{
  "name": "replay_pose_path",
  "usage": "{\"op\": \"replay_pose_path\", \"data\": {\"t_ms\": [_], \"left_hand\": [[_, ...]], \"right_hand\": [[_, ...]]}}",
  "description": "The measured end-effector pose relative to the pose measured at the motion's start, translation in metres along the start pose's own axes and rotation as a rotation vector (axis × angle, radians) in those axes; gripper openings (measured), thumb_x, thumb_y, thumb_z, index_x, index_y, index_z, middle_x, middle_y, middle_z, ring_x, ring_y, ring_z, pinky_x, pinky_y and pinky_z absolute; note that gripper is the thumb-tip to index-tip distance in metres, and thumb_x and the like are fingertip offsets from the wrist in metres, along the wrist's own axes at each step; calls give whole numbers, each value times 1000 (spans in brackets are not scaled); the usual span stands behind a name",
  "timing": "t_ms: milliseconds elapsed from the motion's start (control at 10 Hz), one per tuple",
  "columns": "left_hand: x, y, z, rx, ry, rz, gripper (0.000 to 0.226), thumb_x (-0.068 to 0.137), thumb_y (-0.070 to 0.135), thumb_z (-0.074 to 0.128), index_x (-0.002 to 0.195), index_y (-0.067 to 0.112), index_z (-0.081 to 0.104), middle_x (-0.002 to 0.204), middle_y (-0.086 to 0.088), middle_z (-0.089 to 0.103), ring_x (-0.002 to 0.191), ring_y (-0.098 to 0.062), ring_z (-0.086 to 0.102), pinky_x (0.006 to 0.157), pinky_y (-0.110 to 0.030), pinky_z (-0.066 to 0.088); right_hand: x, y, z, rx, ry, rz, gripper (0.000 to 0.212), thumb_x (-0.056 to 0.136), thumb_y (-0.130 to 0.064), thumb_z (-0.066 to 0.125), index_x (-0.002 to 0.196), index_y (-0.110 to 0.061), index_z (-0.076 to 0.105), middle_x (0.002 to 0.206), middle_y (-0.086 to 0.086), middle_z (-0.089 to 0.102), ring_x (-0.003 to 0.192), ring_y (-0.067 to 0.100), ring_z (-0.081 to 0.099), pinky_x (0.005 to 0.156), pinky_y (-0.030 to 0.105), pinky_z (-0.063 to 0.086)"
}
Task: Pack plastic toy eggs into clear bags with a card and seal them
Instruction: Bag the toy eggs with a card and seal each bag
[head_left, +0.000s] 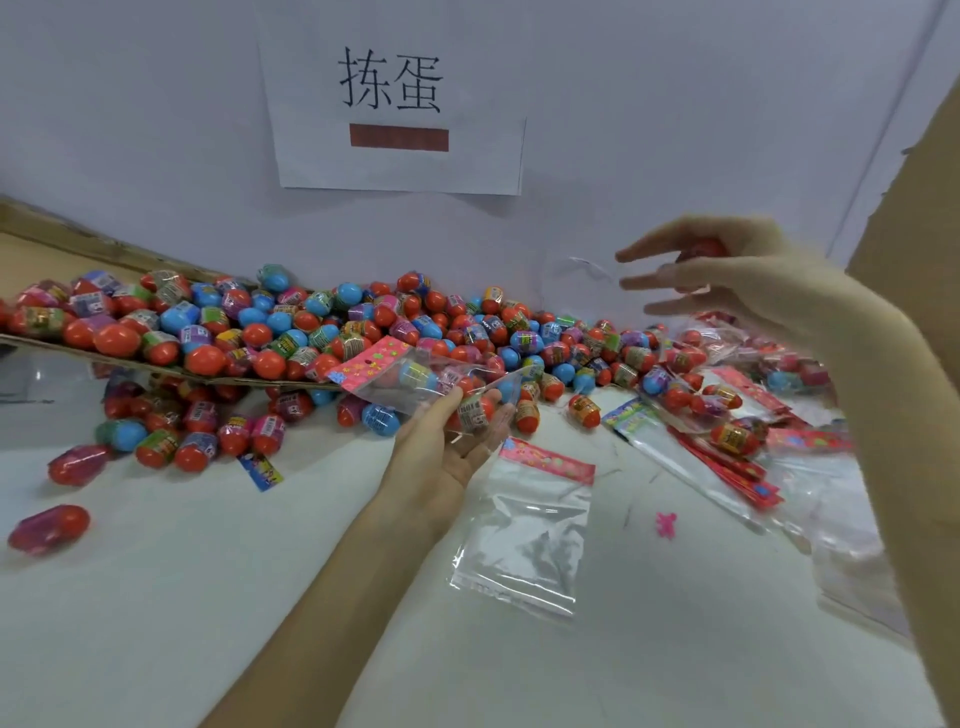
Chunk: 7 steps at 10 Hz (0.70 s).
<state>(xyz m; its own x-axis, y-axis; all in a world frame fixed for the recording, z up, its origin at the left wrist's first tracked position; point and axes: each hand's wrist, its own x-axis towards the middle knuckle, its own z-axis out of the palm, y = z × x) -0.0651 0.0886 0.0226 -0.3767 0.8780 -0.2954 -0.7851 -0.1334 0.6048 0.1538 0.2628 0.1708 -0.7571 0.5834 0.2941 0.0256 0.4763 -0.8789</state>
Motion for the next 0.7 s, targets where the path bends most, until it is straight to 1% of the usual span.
{"op": "replay_pose_path", "data": {"t_ms": [100,200,300,400,500,600,700], "left_hand": [[1,3,-2,2,9,-8,34,104,15,58,133,-2,58,113,-22,75,100,-34,76,70,-37,66],[2,4,-2,-17,12,-9,29,105,15,57,127,-3,61,110,-22,76,96,-32,77,72,-38,66],[0,4,0,-10,-13,-23,27,105,15,57,125,-3,61,109,-23,76,91,-31,78,73,-38,66],[3,3,-2,-34,-2,-26,27,105,16,57,125,-2,61,109,-23,76,92,-31,78,77,-39,65],[2,3,-3,-32,4,-30,28,105,15,57,127,-2,61,111,-24,75,95,-32,77,75,-39,65],[1,6,-3,-29,20,-24,25,105,15,57,123,-1,63,115,-24,75,93,-31,78,75,-39,65],[1,6,-2,-24,7,-24,25,105,14,57,123,-2,63,110,-23,76,85,-29,79,73,-39,66]], "right_hand": [[-18,-18,11,428,-65,-265,31,99,7,52,125,-9,60,124,33,59,116,56,59,89,58,58],[-4,5,15,282,-113,163,34,93,9,54,97,-21,71,85,23,63,77,38,66,79,26,59],[7,24,19,-866,-278,12,37,83,16,57,91,-14,78,84,13,72,80,32,68,84,43,62],[21,-25,-22,-276,235,-193,44,77,8,61,109,-18,76,83,4,73,82,22,73,77,40,64],[4,-32,-16,407,-63,-358,41,90,7,47,123,-10,65,93,9,66,86,25,70,76,40,64],[7,14,35,86,-115,36,33,89,13,51,104,-9,70,92,24,64,72,32,61,72,45,62],[14,61,55,-667,-95,207,31,85,5,62,92,-23,73,76,20,60,62,25,52,61,38,48]]}}
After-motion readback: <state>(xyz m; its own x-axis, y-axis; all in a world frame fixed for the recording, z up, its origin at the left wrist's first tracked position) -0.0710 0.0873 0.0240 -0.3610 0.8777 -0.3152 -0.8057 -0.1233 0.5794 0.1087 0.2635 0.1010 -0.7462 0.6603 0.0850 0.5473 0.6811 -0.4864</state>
